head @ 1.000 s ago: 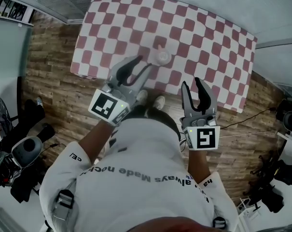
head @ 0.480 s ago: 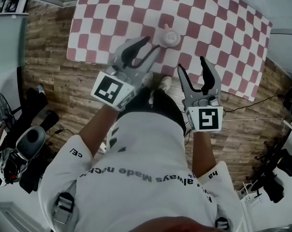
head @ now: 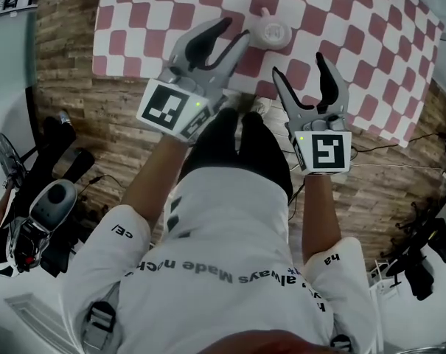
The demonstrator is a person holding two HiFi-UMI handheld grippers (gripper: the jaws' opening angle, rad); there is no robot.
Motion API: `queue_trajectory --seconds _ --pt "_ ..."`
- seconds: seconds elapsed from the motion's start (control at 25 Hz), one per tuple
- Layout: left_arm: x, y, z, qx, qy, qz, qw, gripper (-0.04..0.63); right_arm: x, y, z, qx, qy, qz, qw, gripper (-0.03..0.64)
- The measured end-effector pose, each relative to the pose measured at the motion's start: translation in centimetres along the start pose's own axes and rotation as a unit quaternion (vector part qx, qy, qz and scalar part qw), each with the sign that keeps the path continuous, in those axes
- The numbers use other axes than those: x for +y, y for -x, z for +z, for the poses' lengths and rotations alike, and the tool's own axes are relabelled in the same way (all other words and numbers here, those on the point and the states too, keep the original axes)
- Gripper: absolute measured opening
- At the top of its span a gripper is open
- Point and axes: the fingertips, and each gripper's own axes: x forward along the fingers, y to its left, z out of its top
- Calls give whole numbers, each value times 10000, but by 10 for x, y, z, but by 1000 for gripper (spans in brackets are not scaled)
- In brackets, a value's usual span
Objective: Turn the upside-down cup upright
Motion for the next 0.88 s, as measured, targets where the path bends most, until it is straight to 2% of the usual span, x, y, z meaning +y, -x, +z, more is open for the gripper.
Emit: queue_trajectory --seconds 0.16,0.28,0.88 --pt "18 -10 -26 98 15 -14 10000 138 -1 -26 -29 284 13 63 9996 385" --pt "32 -21 -49 149 28 -20 9999 138 -8 -52 -50 312 -27 13 9995 411" --pt "67 -51 -138 518 105 22 9986 135 -24 -117 -133 483 -13 33 9988 430"
